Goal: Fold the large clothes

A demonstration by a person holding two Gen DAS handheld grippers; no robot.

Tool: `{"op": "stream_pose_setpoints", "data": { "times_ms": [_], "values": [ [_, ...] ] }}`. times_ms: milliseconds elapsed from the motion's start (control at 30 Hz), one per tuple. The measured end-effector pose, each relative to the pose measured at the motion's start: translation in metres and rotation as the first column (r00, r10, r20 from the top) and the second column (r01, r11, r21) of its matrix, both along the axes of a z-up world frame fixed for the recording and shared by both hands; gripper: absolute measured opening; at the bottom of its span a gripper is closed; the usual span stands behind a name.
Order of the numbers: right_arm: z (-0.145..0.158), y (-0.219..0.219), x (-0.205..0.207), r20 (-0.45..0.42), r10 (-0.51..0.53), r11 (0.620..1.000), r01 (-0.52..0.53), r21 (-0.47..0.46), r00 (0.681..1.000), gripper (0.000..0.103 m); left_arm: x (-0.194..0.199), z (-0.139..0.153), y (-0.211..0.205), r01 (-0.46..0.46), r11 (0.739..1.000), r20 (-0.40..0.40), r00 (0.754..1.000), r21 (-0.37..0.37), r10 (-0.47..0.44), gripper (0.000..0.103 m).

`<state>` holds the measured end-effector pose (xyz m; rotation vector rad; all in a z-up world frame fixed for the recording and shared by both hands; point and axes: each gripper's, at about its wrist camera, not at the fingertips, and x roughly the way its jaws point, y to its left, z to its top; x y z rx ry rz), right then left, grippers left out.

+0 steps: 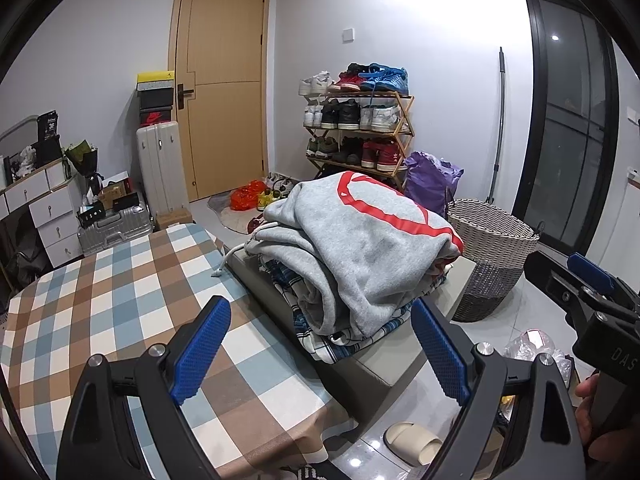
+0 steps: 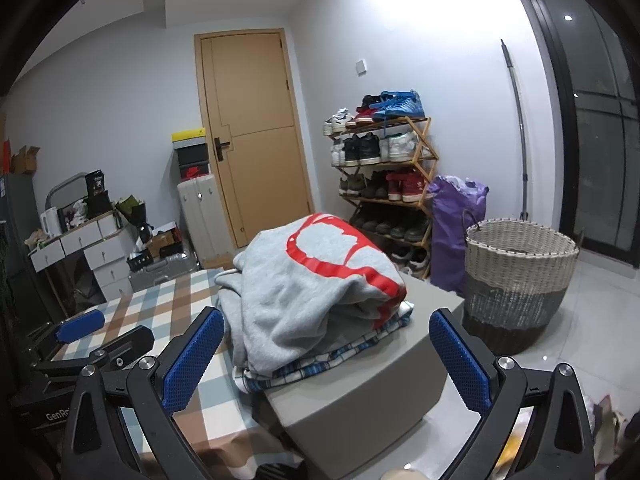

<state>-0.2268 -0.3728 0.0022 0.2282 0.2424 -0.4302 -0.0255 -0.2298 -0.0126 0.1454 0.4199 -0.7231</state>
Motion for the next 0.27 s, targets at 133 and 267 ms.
{"op": "stream_pose_setpoints", "data": {
  "times_ms": [133,267],
  "values": [
    [-0.0017,-0.0001,0.0001,0.001,0.002,1.0,-0.002,0.002,1.0,0.103,0.0022,-0.0026,0.0003,0.0,1.0,-0.009,1.0,0.003,0.0,0.089],
    [-0.0029,0.0033,0.0059,-0.006,0.013,1.0,-0.013,-0.004,1.0,0.103,0.0048,-0.0024,0.0066,-0.054,0.999,0.019,0.998,-0.005,0.054,0.089]
  ]
}}
